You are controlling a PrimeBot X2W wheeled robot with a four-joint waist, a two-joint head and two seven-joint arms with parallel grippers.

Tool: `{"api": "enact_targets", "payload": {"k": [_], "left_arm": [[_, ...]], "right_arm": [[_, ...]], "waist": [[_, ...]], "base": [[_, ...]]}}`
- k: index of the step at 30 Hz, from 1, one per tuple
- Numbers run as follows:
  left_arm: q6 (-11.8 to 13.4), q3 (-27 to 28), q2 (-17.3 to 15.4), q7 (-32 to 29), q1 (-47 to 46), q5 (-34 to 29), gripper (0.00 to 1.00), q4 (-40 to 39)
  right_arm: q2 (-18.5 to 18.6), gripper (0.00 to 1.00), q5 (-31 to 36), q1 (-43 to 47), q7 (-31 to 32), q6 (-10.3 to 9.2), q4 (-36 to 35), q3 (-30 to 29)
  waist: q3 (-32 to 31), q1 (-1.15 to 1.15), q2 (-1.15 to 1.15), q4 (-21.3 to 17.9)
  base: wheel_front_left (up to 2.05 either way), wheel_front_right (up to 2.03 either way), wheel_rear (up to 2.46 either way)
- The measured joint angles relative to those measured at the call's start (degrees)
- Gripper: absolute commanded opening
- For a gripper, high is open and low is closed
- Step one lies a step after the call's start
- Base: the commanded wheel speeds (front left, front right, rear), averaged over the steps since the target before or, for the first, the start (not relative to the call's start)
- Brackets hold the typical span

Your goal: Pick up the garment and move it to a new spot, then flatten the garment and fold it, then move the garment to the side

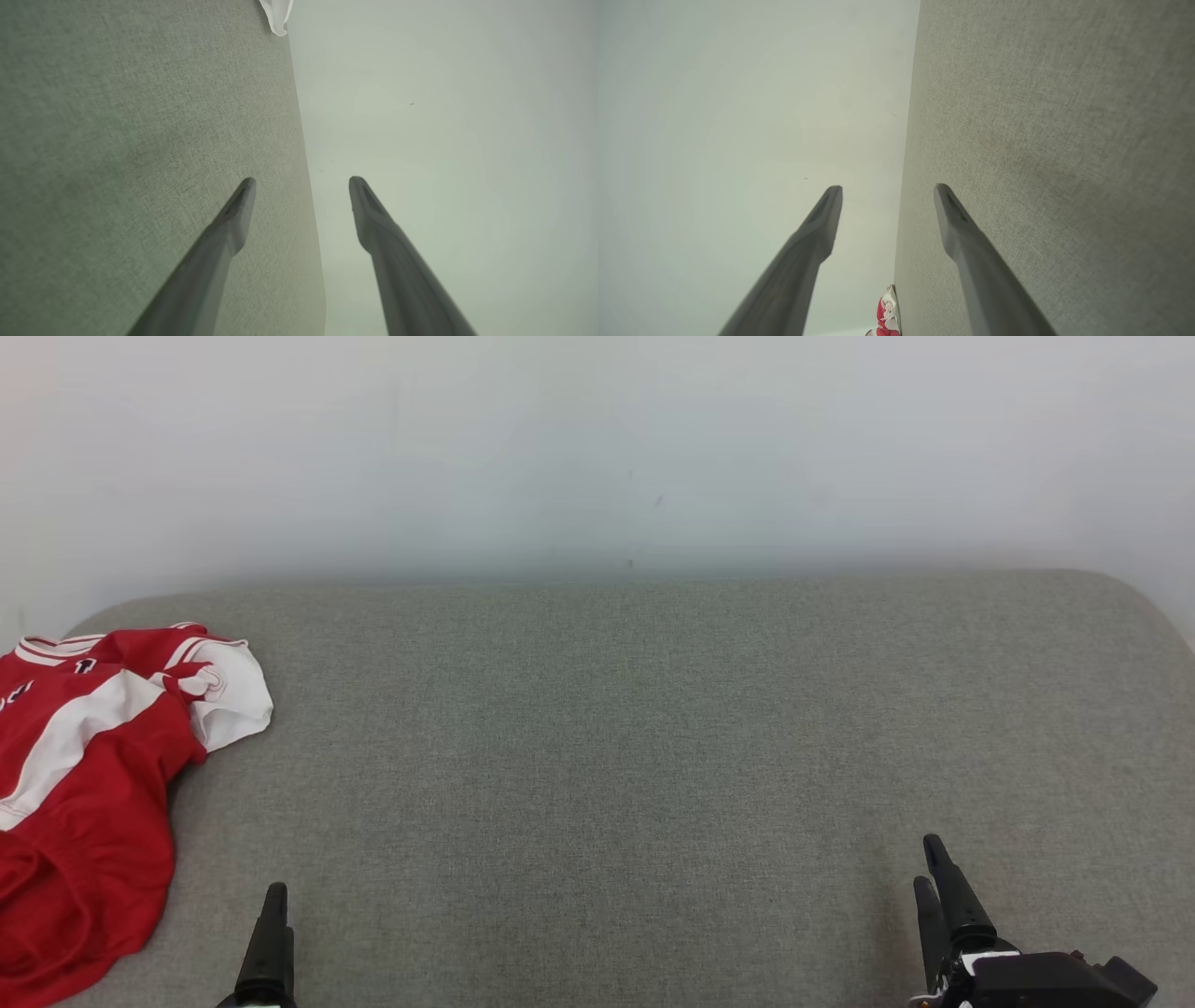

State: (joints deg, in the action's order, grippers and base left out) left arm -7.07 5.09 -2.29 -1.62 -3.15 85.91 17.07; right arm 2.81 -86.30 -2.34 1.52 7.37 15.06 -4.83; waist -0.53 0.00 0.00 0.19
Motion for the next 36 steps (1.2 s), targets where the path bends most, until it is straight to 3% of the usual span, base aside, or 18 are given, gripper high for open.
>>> {"api": "enact_targets", "payload": {"k": [13,23,36], "left_arm": [[0.6,-1.1,0.0,3.0,0.7,-13.3,1.00,-3.1],[2.5,-3.0,-0.1,5.1,1.1,-26.8,1.00,-4.6],[3.3,-5.5,-0.1,7.3,1.6,-42.8,1.00,-5.5]], "right_arm": [[0.0,1.00,11.8,0.4,-2.9,0.00,-0.9,-0.2],[0.0,1.00,23.8,0.8,-4.9,0.01,-1.6,0.2],[0.0,1.00,36.5,1.3,-7.2,0.01,-1.7,0.1]], "waist": [[-0.3,0.00,0.00,0.3],[-0.2,0.00,0.00,0.5],[-0.4,0.00,0.00,0.9]], "base": [[0.00,0.00,0.00],[0.00,0.00,0.00],[0.00,0.00,0.00]]}}
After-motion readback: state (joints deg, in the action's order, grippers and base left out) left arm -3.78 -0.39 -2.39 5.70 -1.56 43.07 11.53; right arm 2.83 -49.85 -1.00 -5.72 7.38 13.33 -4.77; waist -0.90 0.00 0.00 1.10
